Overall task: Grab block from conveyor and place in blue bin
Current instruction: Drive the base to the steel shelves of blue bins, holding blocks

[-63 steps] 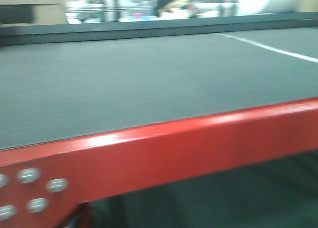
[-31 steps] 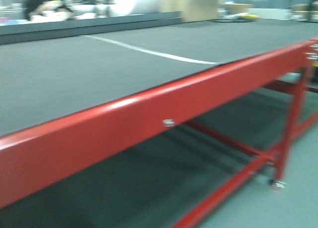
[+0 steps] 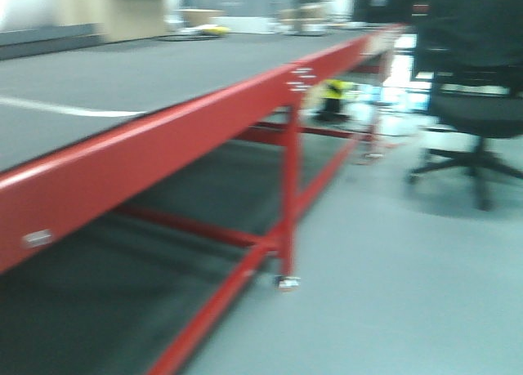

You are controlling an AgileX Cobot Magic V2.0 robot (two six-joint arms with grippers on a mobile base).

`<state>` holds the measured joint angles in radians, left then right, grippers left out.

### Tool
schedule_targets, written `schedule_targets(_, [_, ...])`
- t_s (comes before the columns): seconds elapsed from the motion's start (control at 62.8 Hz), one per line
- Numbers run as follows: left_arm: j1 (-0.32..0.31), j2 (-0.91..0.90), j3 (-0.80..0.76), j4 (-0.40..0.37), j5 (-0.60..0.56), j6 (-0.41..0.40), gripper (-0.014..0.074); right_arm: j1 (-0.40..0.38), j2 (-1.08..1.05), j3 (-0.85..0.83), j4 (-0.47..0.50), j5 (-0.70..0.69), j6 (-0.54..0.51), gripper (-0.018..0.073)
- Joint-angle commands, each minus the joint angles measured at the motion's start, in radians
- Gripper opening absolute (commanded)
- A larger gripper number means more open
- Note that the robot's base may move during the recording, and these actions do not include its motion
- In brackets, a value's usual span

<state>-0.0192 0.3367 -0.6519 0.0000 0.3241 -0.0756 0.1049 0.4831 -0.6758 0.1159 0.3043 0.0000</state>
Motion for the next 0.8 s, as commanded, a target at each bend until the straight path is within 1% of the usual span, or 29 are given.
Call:
schedule_targets(0.0, [-0.004, -0.005, 0.003, 0.0, -0.024, -0.002, -0.0111, -0.004, -0.006, -0.003, -0.011, -0.027, 0.0, -0.0162])
schedule_targets(0.78, [-0.004, -0.005, 0.003, 0.0, -0.024, -0.002, -0.0111, -0.004, -0.006, -0.003, -0.011, -0.027, 0.0, -0.0162])
